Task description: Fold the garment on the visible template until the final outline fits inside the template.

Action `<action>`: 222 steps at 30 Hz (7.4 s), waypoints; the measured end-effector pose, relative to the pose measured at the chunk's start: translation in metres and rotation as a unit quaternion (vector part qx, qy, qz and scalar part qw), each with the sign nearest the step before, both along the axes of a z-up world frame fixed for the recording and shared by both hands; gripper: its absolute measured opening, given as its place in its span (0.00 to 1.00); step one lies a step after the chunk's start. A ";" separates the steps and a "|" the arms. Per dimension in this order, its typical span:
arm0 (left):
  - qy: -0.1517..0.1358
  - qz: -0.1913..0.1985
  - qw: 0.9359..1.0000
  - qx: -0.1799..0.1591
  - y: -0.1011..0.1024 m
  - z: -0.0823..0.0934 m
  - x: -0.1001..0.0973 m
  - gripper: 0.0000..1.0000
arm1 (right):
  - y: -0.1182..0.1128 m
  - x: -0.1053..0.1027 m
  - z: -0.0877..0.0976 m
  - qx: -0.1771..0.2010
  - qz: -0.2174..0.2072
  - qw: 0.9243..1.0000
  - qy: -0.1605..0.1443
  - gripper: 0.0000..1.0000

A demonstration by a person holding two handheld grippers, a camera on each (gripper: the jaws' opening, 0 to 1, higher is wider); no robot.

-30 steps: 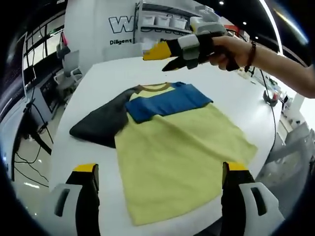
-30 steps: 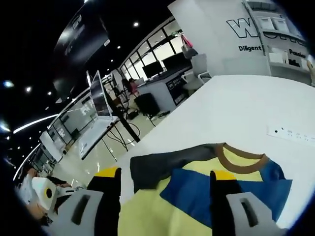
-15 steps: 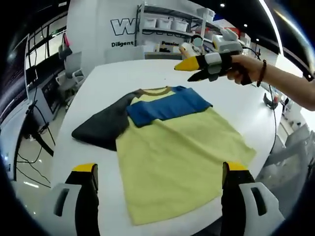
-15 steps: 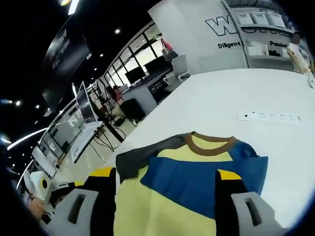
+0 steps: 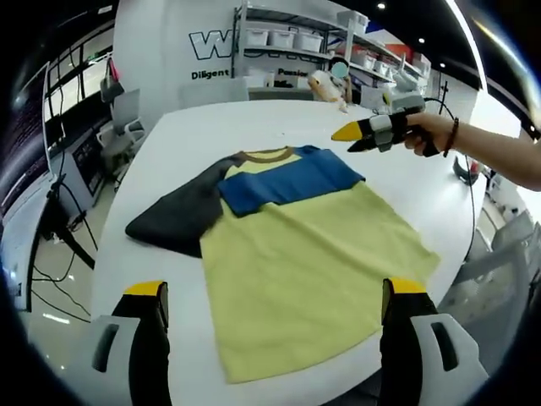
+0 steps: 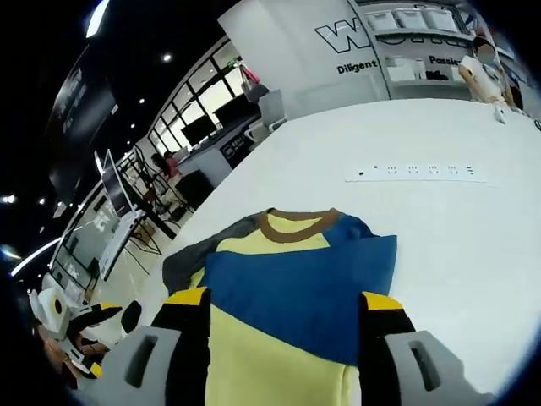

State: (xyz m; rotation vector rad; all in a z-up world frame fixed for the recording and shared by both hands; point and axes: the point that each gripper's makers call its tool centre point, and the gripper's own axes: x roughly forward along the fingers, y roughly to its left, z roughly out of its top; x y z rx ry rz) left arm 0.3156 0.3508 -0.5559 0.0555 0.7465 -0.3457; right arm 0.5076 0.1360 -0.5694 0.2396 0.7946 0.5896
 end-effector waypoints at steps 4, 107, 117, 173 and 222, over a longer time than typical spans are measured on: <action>0.005 -0.001 1.000 0.002 0.000 -0.002 -0.002 0.99 | -0.016 -0.005 -0.015 -0.005 -0.019 1.000 0.018 0.64; 0.017 -0.024 1.000 0.007 -0.013 -0.014 0.010 0.99 | -0.248 0.043 -0.061 -0.254 -0.097 0.962 0.028 0.00; 0.003 0.009 1.000 -0.005 -0.006 -0.007 0.022 0.99 | -0.230 0.042 -0.022 -0.145 -0.126 0.981 -0.035 0.30; 0.022 0.116 0.993 -0.033 -0.043 -0.053 0.138 0.57 | -0.200 -0.068 0.031 -0.083 -0.089 0.987 -0.100 0.70; 0.007 0.067 0.997 0.038 -0.062 -0.079 0.156 0.01 | -0.209 -0.079 0.039 -0.098 -0.100 0.983 -0.119 0.68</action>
